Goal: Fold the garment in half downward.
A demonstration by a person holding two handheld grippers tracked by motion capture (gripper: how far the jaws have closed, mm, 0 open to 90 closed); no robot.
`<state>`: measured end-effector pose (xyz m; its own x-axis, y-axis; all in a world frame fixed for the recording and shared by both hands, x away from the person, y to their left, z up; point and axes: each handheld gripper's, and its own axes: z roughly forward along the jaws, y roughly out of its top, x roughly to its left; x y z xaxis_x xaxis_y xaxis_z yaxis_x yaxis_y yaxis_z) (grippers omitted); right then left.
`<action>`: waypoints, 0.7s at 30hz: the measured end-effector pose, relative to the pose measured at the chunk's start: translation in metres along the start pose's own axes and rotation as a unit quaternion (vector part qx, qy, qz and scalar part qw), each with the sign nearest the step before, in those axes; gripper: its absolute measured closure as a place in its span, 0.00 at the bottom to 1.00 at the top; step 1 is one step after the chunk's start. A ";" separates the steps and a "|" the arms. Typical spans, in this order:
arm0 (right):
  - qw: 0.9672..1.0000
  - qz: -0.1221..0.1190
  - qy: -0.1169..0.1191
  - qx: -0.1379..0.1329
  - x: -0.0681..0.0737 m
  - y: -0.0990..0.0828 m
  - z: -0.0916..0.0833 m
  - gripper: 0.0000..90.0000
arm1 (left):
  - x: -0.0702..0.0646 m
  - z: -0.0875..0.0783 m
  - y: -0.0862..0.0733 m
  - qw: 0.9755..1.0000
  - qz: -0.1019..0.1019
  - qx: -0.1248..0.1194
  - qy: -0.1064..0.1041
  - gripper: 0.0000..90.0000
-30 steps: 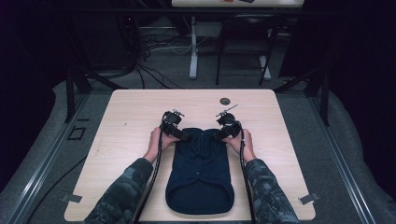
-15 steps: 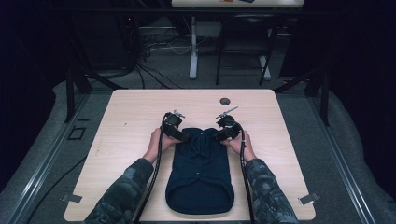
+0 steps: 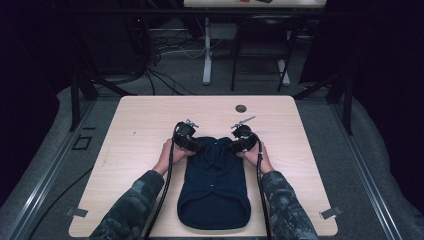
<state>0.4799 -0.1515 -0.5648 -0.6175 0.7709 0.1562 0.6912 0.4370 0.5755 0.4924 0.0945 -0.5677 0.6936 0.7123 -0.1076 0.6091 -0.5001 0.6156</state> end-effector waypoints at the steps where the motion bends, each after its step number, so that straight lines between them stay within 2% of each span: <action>1: 1.000 0.002 0.004 -0.006 -0.001 -0.001 0.000 0.76 | 0.000 0.000 0.000 1.000 0.002 -0.001 -0.001 0.51; 5: 1.000 0.000 -0.002 -0.014 0.000 -0.004 0.000 0.76 | -0.002 -0.001 -0.003 1.000 0.000 -0.010 -0.007 0.58; 8: 1.000 0.002 0.001 -0.020 -0.001 -0.006 -0.001 0.76 | -0.002 -0.001 -0.006 1.000 -0.006 -0.020 -0.018 0.68; 11: 0.999 0.005 0.006 -0.035 -0.003 -0.010 -0.001 0.76 | 0.001 -0.002 -0.009 0.999 -0.011 -0.029 -0.032 0.72; 13: 0.999 0.007 0.008 -0.036 -0.003 -0.011 -0.001 0.76 | 0.002 -0.001 -0.010 0.999 -0.012 -0.032 -0.038 0.73; 15: 0.999 0.006 0.007 -0.035 -0.003 -0.011 -0.001 0.76 | 0.001 -0.001 -0.009 0.999 -0.008 -0.030 -0.036 0.75; 16: 0.999 0.002 0.007 -0.031 -0.003 -0.009 -0.001 0.76 | 0.000 -0.002 -0.008 0.999 -0.003 -0.028 -0.033 0.75; 18: 1.000 -0.001 0.014 0.001 -0.004 -0.003 -0.003 0.68 | -0.002 -0.001 -0.007 0.999 0.009 -0.023 -0.028 0.75; 21: 1.000 0.008 0.021 0.008 -0.006 0.000 -0.003 0.63 | -0.002 -0.001 -0.006 0.999 0.013 -0.022 -0.026 0.75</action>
<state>0.4823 -0.1573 -0.5637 -0.6208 0.7585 0.1985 0.7073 0.4326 0.5591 0.4869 0.0968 -0.5707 0.7289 0.6720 -0.1310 0.5739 -0.4954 0.6521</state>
